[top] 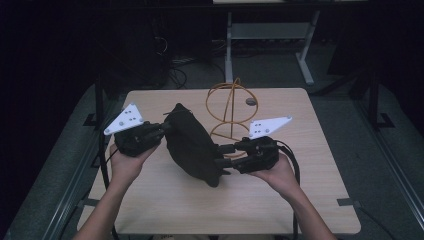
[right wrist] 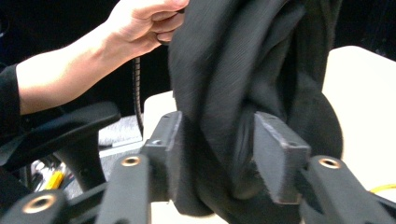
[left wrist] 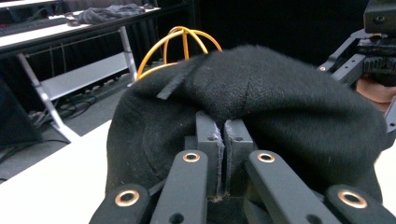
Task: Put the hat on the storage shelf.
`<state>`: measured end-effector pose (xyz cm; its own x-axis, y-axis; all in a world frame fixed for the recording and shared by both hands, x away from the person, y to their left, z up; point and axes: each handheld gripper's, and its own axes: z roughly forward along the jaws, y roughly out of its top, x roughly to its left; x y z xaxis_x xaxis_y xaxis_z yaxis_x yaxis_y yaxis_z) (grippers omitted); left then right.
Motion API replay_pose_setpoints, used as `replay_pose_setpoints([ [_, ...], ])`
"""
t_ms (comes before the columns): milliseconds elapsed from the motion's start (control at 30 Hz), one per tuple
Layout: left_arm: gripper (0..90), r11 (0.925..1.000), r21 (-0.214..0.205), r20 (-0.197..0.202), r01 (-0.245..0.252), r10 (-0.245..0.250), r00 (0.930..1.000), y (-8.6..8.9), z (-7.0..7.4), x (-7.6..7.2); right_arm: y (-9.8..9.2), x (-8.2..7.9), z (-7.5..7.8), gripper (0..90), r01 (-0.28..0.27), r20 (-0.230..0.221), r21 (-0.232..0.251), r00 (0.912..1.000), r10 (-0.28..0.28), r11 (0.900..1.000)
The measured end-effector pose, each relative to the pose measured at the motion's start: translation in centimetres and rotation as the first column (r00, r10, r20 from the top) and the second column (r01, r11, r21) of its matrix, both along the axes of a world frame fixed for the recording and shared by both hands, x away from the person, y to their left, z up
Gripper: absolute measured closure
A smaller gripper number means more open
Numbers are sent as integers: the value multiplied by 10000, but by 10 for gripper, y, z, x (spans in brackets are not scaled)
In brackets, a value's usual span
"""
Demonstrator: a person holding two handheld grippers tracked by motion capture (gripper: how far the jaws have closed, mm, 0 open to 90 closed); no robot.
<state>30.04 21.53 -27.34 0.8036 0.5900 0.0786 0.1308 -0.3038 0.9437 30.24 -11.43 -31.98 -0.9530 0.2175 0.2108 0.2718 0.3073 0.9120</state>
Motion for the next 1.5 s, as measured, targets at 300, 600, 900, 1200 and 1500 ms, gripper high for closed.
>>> replay_pose_setpoints([
  [300,879,9998,119,172,-136,134,9998,4,22,11,-26,-1,-11,357,901,145,-137,9958,-899,9958],
  [600,879,9998,191,-59,40,-39,10000,0,35,30,-65,-3,-41,328,1895,-259,-541,9812,-1911,9804],
  [900,879,9994,345,-173,-9,15,9998,-3,44,45,-98,-5,-58,313,2622,-533,-680,9625,-2659,9626],
  [1200,879,9999,106,-444,-44,49,9990,-3,49,63,-118,-4,-79,289,3025,-858,-1239,9456,-3139,9451],
  [1500,878,9998,167,-494,-59,67,9988,-13,65,82,-134,-5,-84,284,3433,-847,-1392,9304,-3566,9289],
])
